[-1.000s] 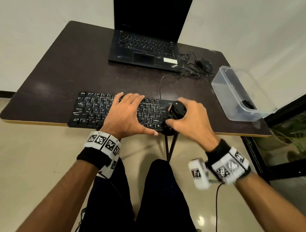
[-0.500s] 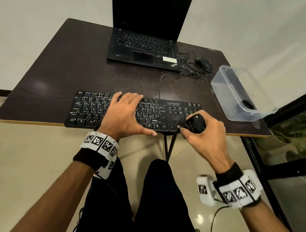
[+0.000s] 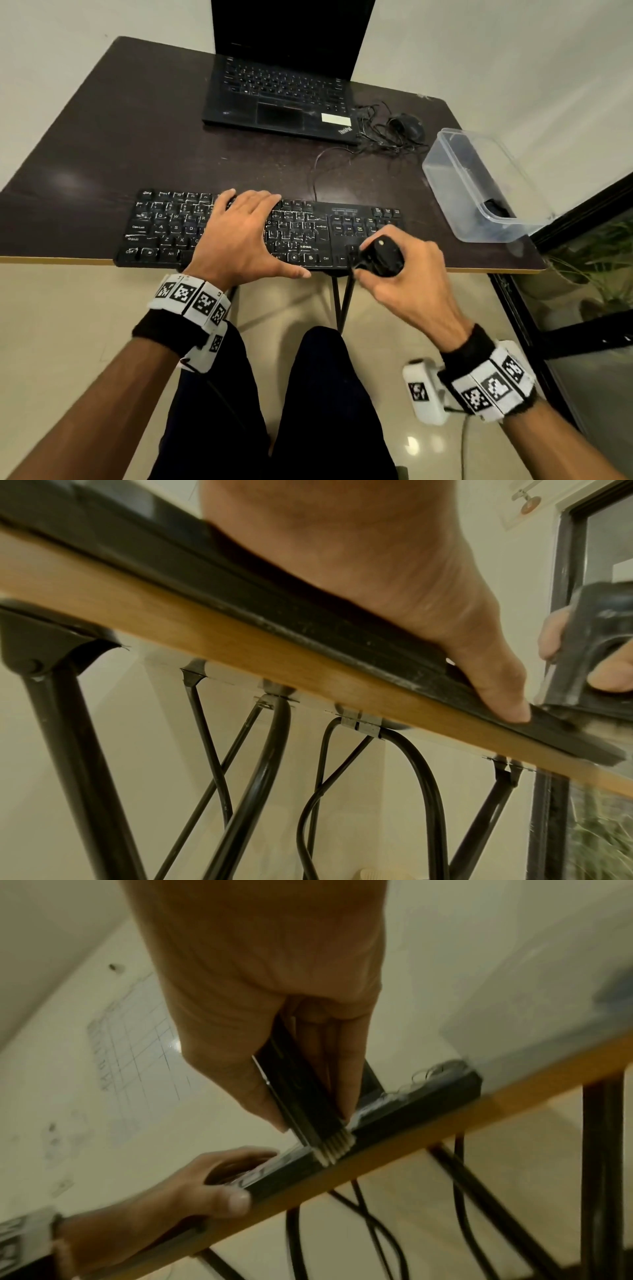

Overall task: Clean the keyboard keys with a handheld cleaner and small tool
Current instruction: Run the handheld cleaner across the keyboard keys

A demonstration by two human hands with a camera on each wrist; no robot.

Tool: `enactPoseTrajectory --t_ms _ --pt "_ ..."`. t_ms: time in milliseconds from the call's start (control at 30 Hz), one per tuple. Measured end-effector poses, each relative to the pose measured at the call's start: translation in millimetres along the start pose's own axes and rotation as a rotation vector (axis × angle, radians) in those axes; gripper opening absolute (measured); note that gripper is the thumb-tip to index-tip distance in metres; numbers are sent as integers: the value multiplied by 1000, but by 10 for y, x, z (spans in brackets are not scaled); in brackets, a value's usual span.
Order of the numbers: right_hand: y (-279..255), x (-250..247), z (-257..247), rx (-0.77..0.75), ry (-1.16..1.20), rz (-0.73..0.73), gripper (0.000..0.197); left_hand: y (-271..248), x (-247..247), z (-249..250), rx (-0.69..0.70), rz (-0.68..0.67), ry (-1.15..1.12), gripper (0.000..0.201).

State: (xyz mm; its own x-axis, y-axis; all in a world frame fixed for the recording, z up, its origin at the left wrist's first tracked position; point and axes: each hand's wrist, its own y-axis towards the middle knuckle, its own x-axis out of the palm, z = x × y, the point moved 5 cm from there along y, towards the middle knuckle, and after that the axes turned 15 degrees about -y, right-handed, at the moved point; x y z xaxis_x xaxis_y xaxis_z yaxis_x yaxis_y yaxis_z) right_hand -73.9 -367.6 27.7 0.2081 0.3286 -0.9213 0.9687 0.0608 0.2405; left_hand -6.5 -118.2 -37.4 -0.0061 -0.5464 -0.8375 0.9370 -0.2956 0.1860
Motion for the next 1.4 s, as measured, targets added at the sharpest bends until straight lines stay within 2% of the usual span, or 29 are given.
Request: enactPoseTrajectory --t_ms 33,167,300,467,600,700,733,833,900,1033,1100,1233,1333,1400 --pt "-13 10 3 -7 7 -13 28 2 2 1 0 2 -2 147" --pt "188 -85 287 128 -18 82 29 5 8 17 -4 -12 13 147" --pt "127 -5 41 -22 2 -13 29 11 7 1 1 -7 15 146" --pt "527 -19 229 61 -14 -4 29 9 10 -3 -7 -12 21 146" --pt "548 62 28 -140 -37 -142 28 12 6 -5 -6 -7 14 146" --pt "777 -8 157 -107 -13 -131 29 9 11 -2 -6 -9 11 146" --pt "813 -20 173 -143 -2 -158 29 9 12 -6 -5 -9 11 146" --pt "705 -29 73 -376 22 -299 30 14 23 -26 -4 -12 7 147" --pt "674 -13 58 -435 35 -361 31 14 28 -32 -4 -10 9 147" --pt "948 -28 156 -349 -1 -277 31 17 33 -21 0 -13 13 146" --pt "928 -26 103 -395 -16 -272 30 15 28 -18 5 -7 12 145" --pt "760 27 -3 -490 14 -377 31 10 19 -17 8 2 13 145" --pt "980 -9 127 -353 2 -272 31 18 19 -7 4 -11 12 145" --pt "982 8 87 -380 12 -269 31 20 14 -11 6 -4 9 145"
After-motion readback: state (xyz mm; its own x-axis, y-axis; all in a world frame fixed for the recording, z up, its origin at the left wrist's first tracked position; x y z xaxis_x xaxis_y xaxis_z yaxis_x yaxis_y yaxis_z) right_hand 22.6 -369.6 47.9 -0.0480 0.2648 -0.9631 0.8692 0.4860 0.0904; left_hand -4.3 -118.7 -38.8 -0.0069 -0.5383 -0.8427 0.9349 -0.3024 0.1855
